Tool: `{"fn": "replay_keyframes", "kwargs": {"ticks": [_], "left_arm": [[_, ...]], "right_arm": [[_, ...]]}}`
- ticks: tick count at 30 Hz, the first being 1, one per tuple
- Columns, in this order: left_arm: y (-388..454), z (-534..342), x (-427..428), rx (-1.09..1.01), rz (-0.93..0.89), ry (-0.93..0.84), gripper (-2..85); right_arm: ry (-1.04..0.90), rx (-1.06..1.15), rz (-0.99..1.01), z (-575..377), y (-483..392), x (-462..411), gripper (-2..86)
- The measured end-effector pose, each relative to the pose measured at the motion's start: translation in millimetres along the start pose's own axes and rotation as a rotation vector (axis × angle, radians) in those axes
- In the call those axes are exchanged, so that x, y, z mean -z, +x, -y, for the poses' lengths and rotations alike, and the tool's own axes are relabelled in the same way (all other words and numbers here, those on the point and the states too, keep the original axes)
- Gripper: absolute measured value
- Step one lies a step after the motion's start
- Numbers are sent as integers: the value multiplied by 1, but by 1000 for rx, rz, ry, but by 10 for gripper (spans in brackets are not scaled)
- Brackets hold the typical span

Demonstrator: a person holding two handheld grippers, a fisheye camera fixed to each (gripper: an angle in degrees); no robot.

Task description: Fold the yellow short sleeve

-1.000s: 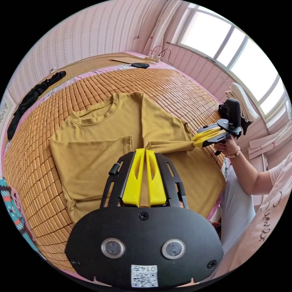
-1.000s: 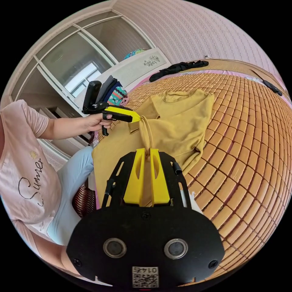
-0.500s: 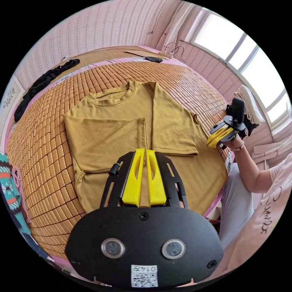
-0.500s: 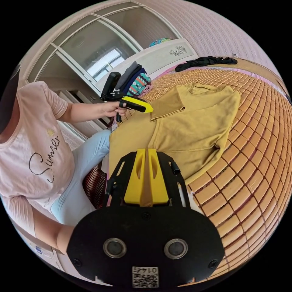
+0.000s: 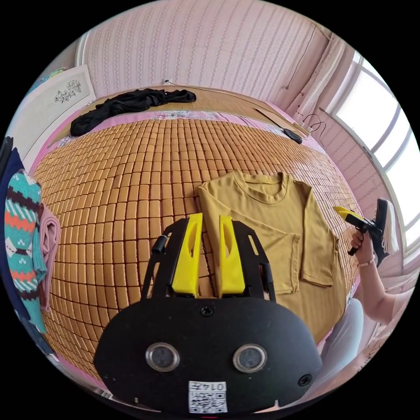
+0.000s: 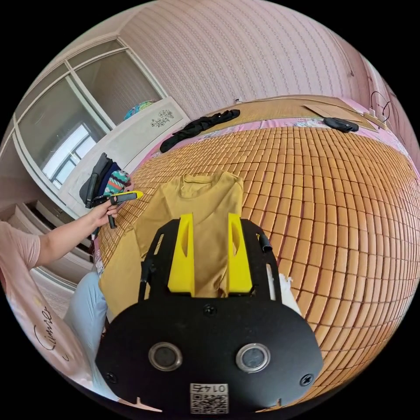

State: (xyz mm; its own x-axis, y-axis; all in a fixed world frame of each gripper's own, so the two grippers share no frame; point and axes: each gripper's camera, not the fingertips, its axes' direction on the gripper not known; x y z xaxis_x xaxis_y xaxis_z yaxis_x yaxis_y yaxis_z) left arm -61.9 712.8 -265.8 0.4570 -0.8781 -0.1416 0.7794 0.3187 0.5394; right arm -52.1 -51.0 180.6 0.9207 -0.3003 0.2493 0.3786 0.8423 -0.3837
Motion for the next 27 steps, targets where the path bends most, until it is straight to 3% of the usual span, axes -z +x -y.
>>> {"fn": "replay_keyframes", "kwargs": {"ticks": [6, 9, 15, 27], "left_arm": [[-41, 37, -17, 98, -147, -55, 86], [-50, 47, -27, 96, -156, -109, 85], [-59, 56, -24, 61, -204, -157, 16], [-66, 83, 95, 37, -207, 115, -10]], "right_arm": [[-225, 10, -137, 79, 21, -88, 118], [-289, 34, -221, 100, 27, -101, 41], [-322, -51, -123, 124, 58, -104, 12], [-87, -102, -41, 163, 64, -43, 6]]}}
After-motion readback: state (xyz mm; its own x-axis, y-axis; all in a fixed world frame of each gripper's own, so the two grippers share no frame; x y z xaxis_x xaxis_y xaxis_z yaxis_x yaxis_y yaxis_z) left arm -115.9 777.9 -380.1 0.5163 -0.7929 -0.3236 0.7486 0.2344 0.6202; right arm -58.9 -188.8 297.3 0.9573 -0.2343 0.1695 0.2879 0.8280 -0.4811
